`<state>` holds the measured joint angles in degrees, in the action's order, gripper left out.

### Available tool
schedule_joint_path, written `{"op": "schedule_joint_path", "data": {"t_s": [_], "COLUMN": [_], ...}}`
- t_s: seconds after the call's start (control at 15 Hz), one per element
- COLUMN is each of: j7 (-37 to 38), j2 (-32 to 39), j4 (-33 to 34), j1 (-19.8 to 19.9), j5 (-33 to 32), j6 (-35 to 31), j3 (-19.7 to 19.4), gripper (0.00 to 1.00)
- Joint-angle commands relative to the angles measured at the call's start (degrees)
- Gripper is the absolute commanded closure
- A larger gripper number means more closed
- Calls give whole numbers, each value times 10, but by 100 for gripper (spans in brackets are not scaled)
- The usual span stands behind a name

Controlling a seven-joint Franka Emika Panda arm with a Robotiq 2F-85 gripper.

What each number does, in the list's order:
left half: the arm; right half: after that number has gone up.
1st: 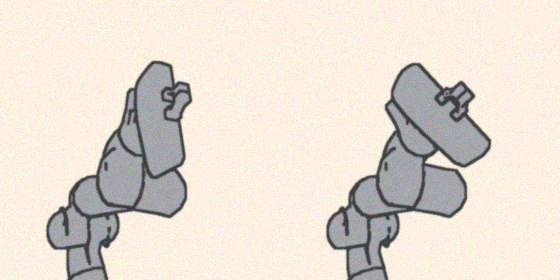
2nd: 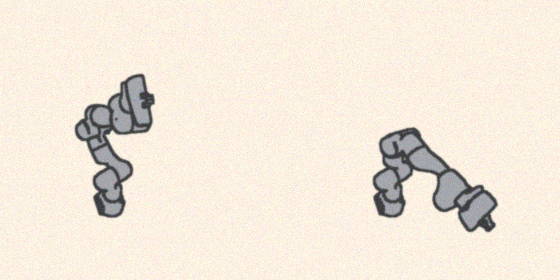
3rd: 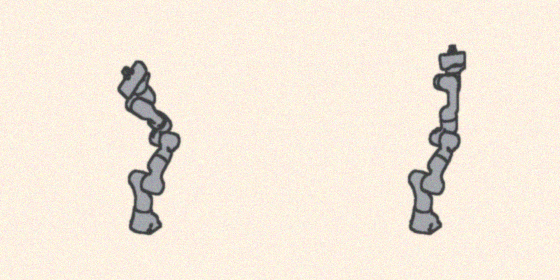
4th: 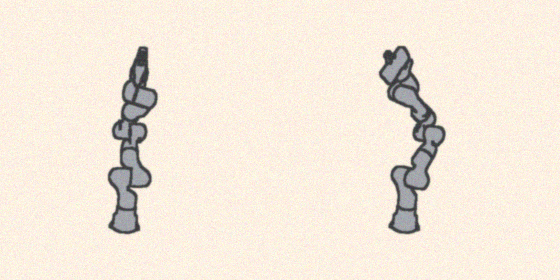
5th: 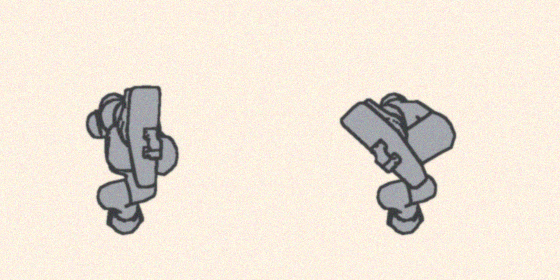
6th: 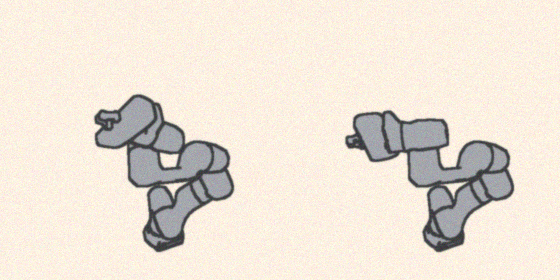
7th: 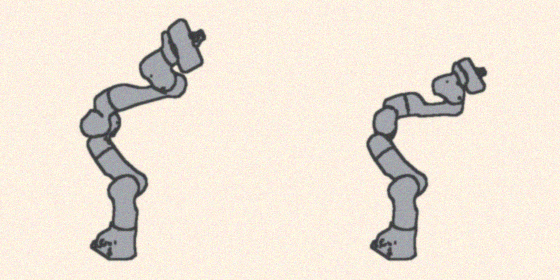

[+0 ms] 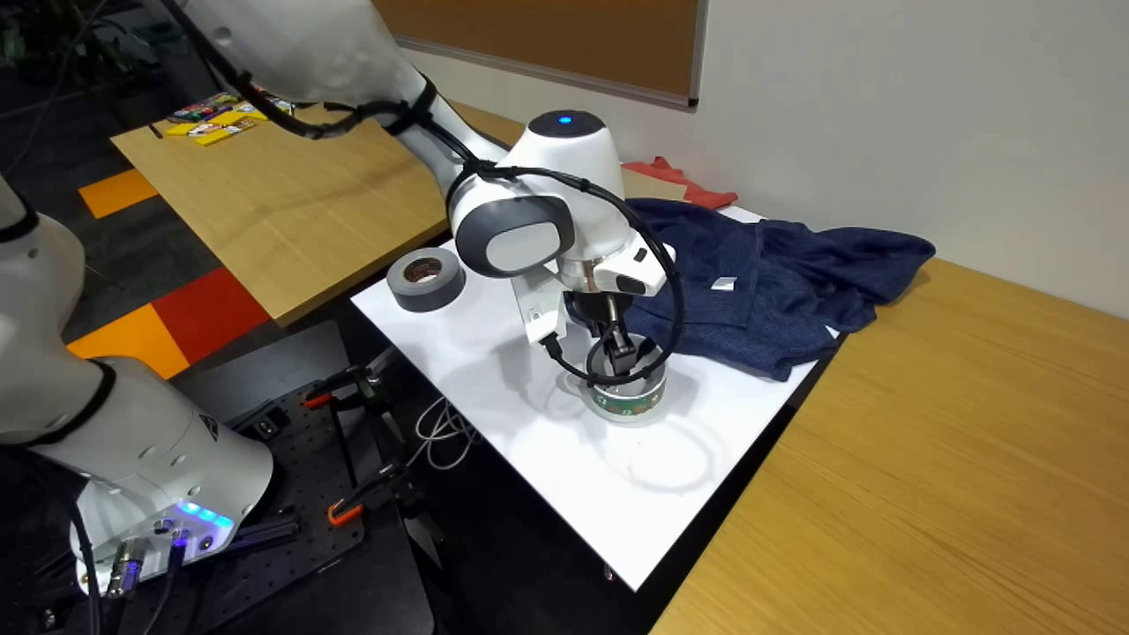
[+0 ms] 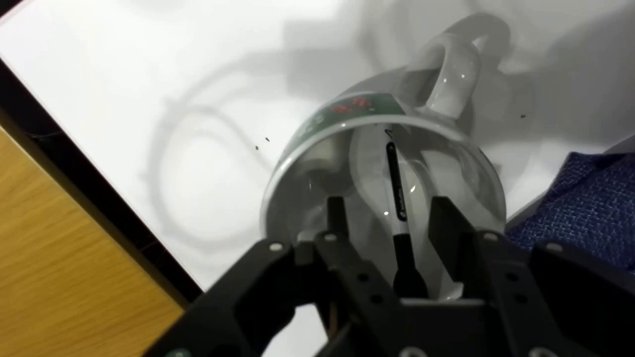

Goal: Take the marker out of the mug and put it on the table

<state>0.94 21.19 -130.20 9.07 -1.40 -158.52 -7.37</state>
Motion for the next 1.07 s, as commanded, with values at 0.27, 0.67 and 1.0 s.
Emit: {"op": "schedule_joint_path", "data": {"t_s": [0.27, 0.67, 1.0], "j7": [-22, -20, -21], "j2": [49, 83, 92], "j4": [45, 76, 84], "j1": [14, 15, 19], "j5": [30, 29, 32], "j6": [-8, -12, -18], "j3": [19, 18, 22], "gripper": [50, 58, 100]}}
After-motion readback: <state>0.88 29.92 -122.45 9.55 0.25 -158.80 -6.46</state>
